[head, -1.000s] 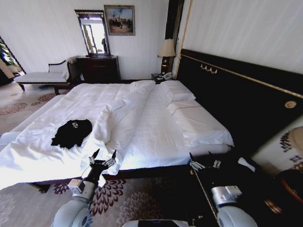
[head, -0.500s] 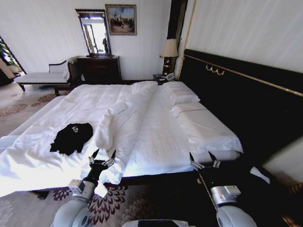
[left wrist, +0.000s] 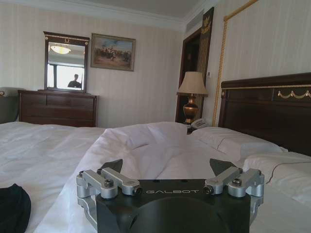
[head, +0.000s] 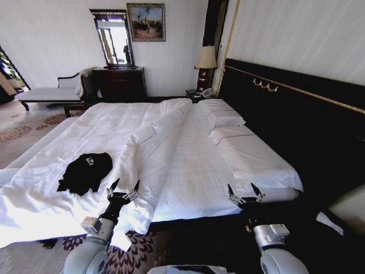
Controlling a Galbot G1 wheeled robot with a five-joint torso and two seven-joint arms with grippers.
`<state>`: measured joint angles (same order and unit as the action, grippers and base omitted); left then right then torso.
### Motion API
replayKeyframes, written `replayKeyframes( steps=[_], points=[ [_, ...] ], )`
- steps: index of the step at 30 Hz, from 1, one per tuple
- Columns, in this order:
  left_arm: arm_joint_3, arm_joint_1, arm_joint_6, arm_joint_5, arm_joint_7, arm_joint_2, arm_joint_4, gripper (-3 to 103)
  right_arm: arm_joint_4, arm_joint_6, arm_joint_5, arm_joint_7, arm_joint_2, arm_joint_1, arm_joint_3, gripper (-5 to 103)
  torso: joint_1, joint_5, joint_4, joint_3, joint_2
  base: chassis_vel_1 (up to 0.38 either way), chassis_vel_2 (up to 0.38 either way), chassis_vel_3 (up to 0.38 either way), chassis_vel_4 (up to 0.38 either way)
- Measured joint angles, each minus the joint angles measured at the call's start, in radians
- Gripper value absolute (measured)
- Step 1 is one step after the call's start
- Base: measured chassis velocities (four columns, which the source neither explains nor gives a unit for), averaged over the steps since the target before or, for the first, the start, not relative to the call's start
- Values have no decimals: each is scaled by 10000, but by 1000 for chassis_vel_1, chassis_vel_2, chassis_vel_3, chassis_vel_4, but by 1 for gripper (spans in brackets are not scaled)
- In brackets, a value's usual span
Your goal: Fold the clothes on the bed.
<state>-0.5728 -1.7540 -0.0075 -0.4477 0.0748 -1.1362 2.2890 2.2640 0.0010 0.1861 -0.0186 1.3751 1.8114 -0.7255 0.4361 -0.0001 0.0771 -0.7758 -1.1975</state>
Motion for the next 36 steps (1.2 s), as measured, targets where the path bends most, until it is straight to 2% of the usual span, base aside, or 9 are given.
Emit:
replayKeyframes(
  steps=[21, 36],
  points=[
    [2, 177, 13, 35, 75, 62, -28, 100, -20, -156, -75, -18, -28, -69, 46, 100, 0, 0, 0, 0, 0, 2, 147, 9, -148],
    [-3, 195, 187, -83, 180, 92, 250, 100, -78, -305, -182, -78, -17, -154, 239, 100, 0, -1, 0, 1, 0, 134, 182, -137, -190]
  ],
)
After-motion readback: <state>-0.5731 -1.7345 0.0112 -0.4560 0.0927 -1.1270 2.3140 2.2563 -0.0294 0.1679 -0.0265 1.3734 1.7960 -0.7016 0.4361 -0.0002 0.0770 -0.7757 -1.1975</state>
